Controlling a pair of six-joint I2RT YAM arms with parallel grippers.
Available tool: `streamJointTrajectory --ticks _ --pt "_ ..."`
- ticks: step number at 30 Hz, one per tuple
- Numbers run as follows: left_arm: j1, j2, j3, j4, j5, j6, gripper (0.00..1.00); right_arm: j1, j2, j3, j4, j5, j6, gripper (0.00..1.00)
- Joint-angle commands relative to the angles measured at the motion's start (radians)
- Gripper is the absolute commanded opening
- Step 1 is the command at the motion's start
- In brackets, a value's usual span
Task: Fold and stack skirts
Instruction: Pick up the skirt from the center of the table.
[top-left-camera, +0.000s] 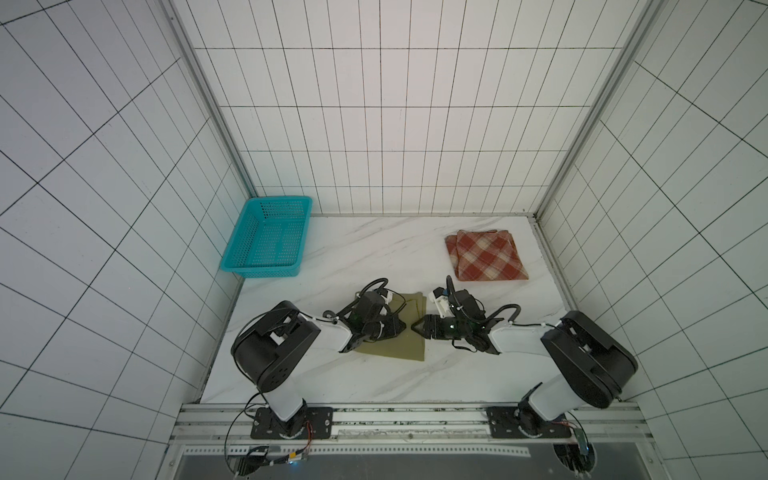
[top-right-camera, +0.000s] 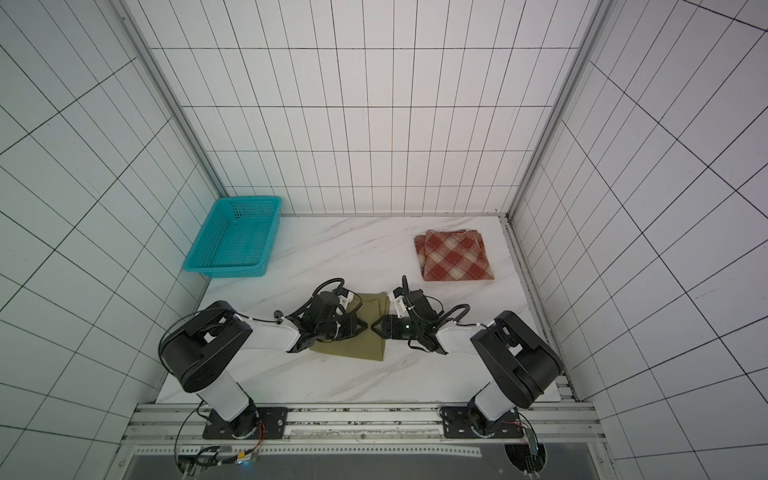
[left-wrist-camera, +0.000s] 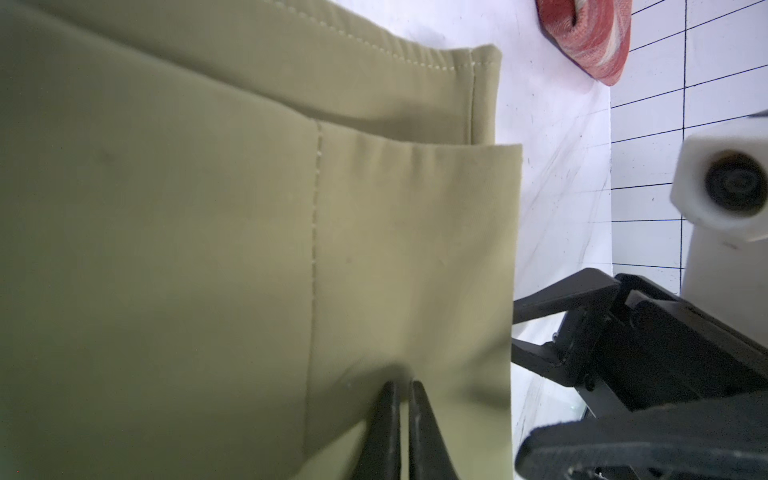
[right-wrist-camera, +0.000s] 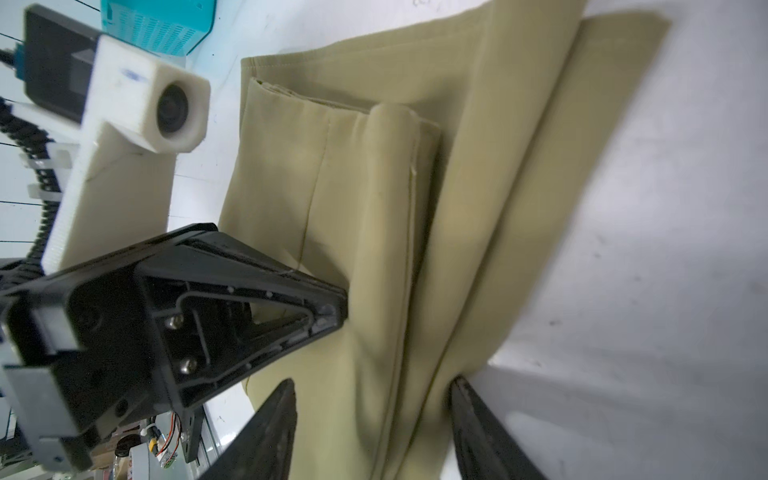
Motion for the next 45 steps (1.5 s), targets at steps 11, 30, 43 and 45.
streamJointTrajectory --ticks 11,30,43,45 --pt "-0.010 0.028 -0.002 0.018 0.004 -0.011 0.09 0.016 0.092 0.005 0.028 0.033 0.061 0.27" --pt "0.116 -0.311 0.009 -0.191 0.056 0.017 0.08 -0.076 0.049 0.415 -0.568 0.061 -0.398 0.00" --pt "0.244 -0.576 -0.023 -0.452 0.053 0.108 0.09 -0.279 0.189 0.782 -0.867 -0.028 -0.694 0.00" --pt "0.250 -0.588 -0.020 -0.466 0.053 0.111 0.09 -0.309 0.215 0.862 -0.928 -0.038 -0.744 0.00"
